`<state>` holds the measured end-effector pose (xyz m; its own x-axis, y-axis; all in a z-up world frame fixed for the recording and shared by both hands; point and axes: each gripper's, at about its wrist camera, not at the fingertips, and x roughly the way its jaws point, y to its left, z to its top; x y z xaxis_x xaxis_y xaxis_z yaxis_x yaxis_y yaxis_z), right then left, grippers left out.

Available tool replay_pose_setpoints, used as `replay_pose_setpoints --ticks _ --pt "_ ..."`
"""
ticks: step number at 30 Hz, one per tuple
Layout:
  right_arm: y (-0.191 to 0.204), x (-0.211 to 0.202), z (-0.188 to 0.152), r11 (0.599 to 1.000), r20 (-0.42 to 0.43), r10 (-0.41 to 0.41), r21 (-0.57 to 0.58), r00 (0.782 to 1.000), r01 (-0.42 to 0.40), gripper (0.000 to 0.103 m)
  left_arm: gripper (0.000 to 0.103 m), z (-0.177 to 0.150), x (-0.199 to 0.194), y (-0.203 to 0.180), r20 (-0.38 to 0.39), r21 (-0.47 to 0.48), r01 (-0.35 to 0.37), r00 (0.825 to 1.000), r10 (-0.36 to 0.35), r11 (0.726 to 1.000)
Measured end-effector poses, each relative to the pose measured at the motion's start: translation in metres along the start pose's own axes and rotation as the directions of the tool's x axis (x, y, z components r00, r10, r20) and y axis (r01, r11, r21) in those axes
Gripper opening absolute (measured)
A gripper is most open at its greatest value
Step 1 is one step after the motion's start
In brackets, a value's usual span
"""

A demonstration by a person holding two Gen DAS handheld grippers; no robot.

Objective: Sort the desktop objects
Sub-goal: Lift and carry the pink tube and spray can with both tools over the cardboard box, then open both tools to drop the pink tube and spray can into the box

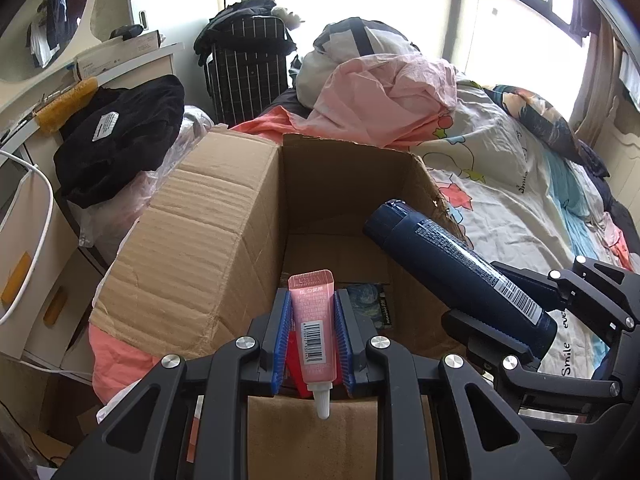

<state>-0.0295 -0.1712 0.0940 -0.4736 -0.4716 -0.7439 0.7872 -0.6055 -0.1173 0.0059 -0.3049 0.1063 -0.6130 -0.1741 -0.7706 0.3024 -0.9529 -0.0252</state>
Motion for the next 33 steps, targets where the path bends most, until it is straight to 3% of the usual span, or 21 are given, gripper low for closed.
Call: replay_pose_setpoints --ticks 17,25,33 --pt "0.0 0.038 0.012 0.998 -0.034 0.041 0.043 0.999 -0.039 0.037 0.022 0.009 0.022 0.001 -0.029 0.004 -0.004 1.0 0.004 1.0" --pt "0.003 0.044 0.012 0.997 -0.027 0.072 0.042 0.997 -0.071 0.035 0.022 0.01 0.024 0.002 -0.035 -0.003 -0.011 0.999 0.01 1.0" --pt "0.004 0.038 0.012 0.998 -0.014 0.053 0.043 0.998 -0.053 0.034 0.025 0.009 0.021 0.003 -0.033 -0.02 -0.015 0.999 0.014 1.0"
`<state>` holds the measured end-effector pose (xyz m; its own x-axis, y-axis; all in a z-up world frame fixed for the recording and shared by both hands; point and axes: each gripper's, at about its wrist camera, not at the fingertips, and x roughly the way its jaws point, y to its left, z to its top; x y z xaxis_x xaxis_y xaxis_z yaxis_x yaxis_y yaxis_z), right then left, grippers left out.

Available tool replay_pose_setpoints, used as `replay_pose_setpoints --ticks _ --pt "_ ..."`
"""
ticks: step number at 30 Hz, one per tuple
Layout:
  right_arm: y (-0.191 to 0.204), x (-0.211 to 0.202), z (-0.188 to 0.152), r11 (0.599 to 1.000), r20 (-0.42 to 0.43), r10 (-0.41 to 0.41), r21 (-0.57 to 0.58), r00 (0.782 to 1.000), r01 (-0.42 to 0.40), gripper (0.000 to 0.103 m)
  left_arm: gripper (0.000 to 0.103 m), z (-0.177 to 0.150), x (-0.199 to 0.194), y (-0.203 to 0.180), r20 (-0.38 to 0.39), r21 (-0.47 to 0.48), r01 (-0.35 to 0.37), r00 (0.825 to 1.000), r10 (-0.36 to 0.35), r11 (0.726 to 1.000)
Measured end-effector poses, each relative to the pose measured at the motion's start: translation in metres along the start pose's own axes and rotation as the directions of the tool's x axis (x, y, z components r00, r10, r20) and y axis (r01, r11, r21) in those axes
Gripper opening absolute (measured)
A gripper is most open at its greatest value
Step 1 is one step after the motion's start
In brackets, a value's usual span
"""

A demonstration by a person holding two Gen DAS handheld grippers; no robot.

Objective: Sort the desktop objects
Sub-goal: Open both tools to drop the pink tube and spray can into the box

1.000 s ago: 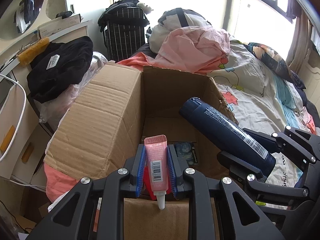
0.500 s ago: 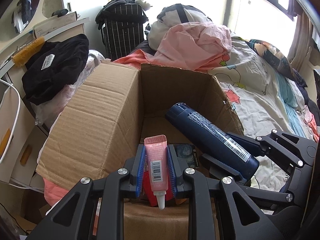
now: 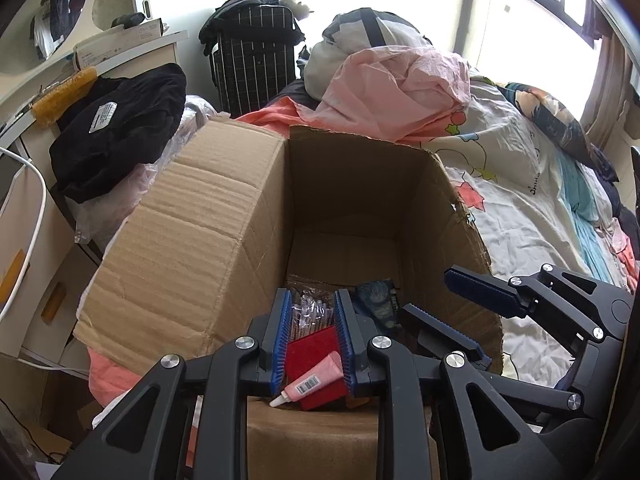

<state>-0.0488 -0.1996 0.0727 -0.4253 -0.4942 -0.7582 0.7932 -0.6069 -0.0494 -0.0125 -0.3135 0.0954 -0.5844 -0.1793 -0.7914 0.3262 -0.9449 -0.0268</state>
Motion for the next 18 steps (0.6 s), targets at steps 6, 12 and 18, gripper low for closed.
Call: replay_pose_setpoints --ticks 6,12,18 --pt "-0.001 -0.001 -0.003 1.0 -0.012 -0.022 0.005 1.0 0.022 0.034 0.06 -0.003 -0.006 -0.003 0.026 0.002 -0.008 1.0 0.008 1.0" --pt "-0.008 0.0 -0.007 0.999 -0.02 -0.045 0.02 0.999 0.045 0.048 0.093 -0.004 -0.014 0.001 0.072 -0.025 0.004 0.997 -0.002 1.0" --pt "-0.01 -0.001 -0.011 0.999 -0.008 -0.034 0.017 0.999 0.035 0.062 0.093 -0.005 -0.012 0.001 0.049 -0.027 -0.004 0.999 0.005 1.0"
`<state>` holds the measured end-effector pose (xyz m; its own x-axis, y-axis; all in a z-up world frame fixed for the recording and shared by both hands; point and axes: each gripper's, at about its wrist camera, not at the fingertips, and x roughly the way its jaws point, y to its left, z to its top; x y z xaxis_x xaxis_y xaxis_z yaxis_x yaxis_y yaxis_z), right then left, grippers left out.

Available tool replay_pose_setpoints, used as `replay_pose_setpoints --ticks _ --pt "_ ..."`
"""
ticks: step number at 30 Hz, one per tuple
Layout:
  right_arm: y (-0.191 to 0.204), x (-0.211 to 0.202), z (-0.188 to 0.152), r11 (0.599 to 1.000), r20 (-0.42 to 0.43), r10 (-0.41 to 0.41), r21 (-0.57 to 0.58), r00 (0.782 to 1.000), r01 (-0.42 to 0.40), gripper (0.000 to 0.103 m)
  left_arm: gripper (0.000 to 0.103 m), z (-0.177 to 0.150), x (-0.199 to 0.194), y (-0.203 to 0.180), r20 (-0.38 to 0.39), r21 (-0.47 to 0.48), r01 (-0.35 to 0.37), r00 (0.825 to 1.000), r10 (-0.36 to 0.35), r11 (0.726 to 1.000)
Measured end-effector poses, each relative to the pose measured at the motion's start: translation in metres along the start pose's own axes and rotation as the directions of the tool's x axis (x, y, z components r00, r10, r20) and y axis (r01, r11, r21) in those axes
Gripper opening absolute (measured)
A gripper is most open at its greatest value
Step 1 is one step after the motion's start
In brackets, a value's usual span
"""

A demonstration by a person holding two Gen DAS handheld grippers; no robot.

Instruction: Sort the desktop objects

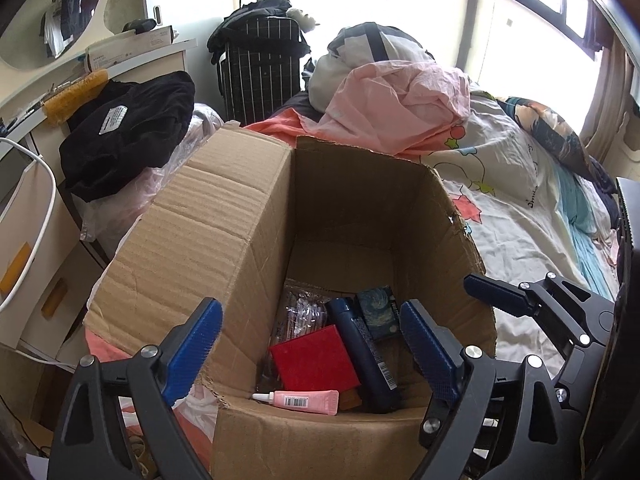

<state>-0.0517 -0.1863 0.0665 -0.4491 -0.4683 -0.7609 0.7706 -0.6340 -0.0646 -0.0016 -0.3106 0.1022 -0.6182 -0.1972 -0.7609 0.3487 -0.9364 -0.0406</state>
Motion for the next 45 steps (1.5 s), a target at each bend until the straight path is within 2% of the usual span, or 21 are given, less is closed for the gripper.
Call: replay_pose_setpoints --ticks 4,6,7,18,26,31,35,39,45 --pt "0.004 -0.004 -0.002 1.0 0.02 -0.01 -0.018 1.0 0.01 0.067 0.093 -0.001 0.0 0.0 -0.01 0.0 0.002 1.0 -0.002 1.0" --pt "0.005 -0.006 -0.003 1.0 0.03 -0.016 -0.022 0.999 0.017 0.08 0.093 -0.001 -0.001 0.0 -0.01 -0.002 0.002 1.0 -0.002 1.0" --pt "0.006 -0.008 -0.004 1.0 0.036 -0.02 -0.021 0.999 0.021 0.081 0.093 -0.001 -0.002 0.0 -0.009 -0.004 0.001 1.0 -0.001 1.0" --pt "-0.013 -0.016 -0.014 0.999 0.029 -0.045 0.029 0.999 0.044 0.081 0.093 -0.007 -0.007 -0.019 -0.017 0.007 0.025 1.0 -0.025 1.0" --pt "-0.039 -0.028 -0.03 0.994 0.019 -0.068 0.086 0.997 0.066 0.081 0.093 -0.012 -0.011 -0.05 -0.016 0.052 0.053 0.999 -0.052 0.997" --pt "-0.055 -0.038 -0.043 0.991 0.026 -0.054 0.123 0.998 0.051 0.081 0.093 -0.017 -0.013 -0.075 -0.02 0.09 0.08 0.997 -0.078 0.993" --pt "-0.069 -0.045 -0.055 0.984 0.02 -0.102 0.149 0.995 0.098 0.081 0.093 -0.019 -0.015 -0.091 -0.022 0.111 0.086 0.996 -0.084 0.99" --pt "-0.088 -0.056 -0.068 0.974 0.026 -0.103 0.203 0.994 0.096 0.081 0.093 -0.022 -0.017 -0.107 -0.018 0.127 0.103 0.995 -0.101 0.987" --pt "-0.113 -0.064 -0.088 0.958 0.006 -0.127 0.258 0.992 0.121 0.081 0.093 -0.028 -0.012 -0.136 -0.048 0.16 0.159 0.987 -0.154 0.974"
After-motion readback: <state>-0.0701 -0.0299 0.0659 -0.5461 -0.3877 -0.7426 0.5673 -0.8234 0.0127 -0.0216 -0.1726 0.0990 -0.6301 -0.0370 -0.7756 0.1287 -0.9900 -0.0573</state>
